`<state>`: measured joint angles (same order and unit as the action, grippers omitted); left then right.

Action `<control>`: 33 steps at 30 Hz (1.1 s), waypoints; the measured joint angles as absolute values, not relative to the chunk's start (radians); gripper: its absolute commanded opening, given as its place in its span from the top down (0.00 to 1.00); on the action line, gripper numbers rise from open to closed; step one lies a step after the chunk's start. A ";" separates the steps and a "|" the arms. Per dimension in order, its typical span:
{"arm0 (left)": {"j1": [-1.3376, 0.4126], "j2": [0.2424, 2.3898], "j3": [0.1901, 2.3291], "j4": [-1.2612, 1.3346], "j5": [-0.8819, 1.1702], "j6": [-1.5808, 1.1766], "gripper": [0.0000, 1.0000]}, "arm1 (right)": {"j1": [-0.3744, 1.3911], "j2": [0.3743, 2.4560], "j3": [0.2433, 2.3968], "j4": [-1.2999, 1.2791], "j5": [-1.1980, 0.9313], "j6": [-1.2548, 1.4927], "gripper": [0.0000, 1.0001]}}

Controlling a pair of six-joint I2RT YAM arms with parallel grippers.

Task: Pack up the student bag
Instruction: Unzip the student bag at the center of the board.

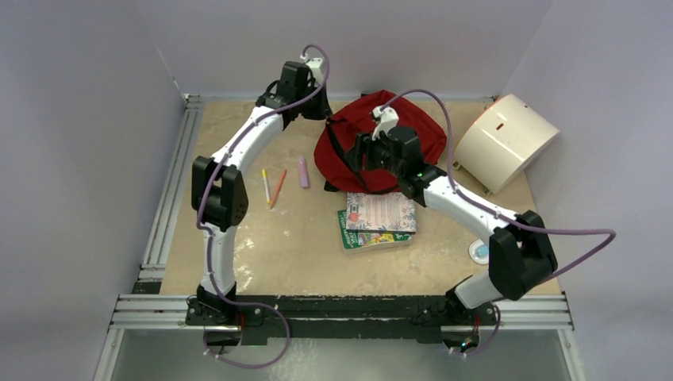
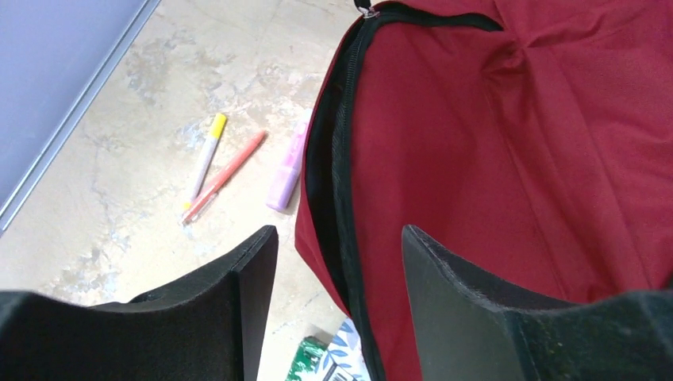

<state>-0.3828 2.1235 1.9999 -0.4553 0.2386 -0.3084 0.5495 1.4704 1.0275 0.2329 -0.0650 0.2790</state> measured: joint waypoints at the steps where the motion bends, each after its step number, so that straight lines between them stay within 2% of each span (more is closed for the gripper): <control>1: -0.386 2.115 2.000 -0.459 0.241 -0.313 1.00 | 0.550 1.484 1.032 0.245 -0.071 0.289 0.38; 17: -0.421 2.055 1.981 -0.492 0.255 -0.333 1.00 | 0.550 1.671 1.110 0.337 -0.119 0.364 0.33; 24: -0.435 2.053 1.981 -0.494 0.254 -0.340 1.00 | 0.550 1.743 1.167 0.367 -0.125 0.381 0.35; 28: -0.441 2.049 1.981 -0.496 0.255 -0.346 1.00 | 0.550 1.781 1.190 0.373 -0.124 0.389 0.43; 33: -0.442 2.048 1.981 -0.496 0.254 -0.353 1.00 | 0.550 1.789 1.191 0.376 -0.123 0.395 0.71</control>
<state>-0.4419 2.0476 1.9812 -0.4961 0.2543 -0.3534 0.5495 1.7889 1.1908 0.3759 -0.1226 0.3954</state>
